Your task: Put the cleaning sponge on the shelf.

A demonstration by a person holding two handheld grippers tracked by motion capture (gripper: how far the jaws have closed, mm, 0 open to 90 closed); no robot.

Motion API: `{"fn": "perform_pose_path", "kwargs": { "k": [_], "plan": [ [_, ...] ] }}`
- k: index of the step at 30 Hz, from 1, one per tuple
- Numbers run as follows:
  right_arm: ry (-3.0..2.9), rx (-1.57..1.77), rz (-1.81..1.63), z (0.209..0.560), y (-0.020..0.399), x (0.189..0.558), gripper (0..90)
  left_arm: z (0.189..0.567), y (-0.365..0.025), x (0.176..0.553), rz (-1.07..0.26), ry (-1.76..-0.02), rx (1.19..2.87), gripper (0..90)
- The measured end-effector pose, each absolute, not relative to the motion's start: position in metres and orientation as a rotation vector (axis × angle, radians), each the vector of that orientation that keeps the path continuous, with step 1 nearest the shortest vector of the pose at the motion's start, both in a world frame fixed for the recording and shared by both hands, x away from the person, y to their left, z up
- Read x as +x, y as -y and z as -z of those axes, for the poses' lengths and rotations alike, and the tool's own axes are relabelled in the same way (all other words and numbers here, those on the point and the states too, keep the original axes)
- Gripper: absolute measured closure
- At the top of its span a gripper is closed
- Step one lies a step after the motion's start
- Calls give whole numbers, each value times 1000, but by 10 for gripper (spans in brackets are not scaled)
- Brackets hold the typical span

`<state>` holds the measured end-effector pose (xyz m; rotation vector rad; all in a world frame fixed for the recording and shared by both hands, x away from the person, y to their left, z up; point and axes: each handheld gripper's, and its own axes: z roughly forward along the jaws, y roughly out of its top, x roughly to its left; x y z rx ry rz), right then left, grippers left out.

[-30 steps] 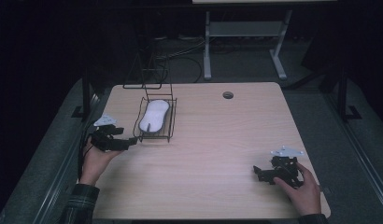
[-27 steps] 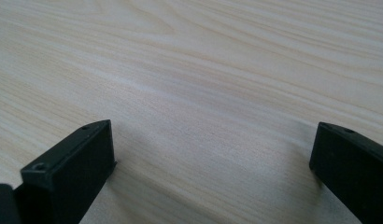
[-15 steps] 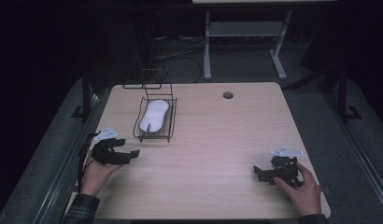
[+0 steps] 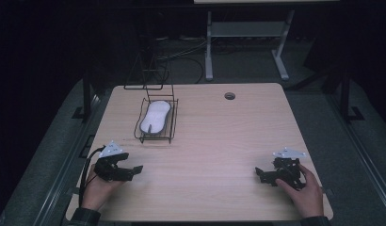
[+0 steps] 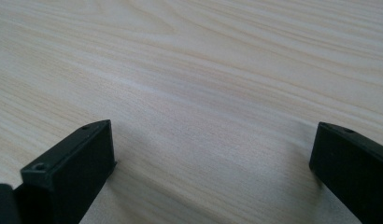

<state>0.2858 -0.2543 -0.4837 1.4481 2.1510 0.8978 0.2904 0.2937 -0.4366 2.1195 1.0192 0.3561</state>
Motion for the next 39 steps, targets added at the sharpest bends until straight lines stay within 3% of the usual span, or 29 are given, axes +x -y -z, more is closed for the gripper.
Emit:
{"fn": "perform_pose_path", "kwargs": {
  "k": [16,26,39],
  "plan": [
    [-2151,1448,-898,484,254,286,0,461,-290,275,-295,-988,2221,143],
    [-2151,1448,-898,484,254,286,0,473,-289,269,-387,-905,2212,129],
    [-2151,1446,-897,484,254,285,0,475,-290,268,-392,-891,2194,130]
  ]
}}
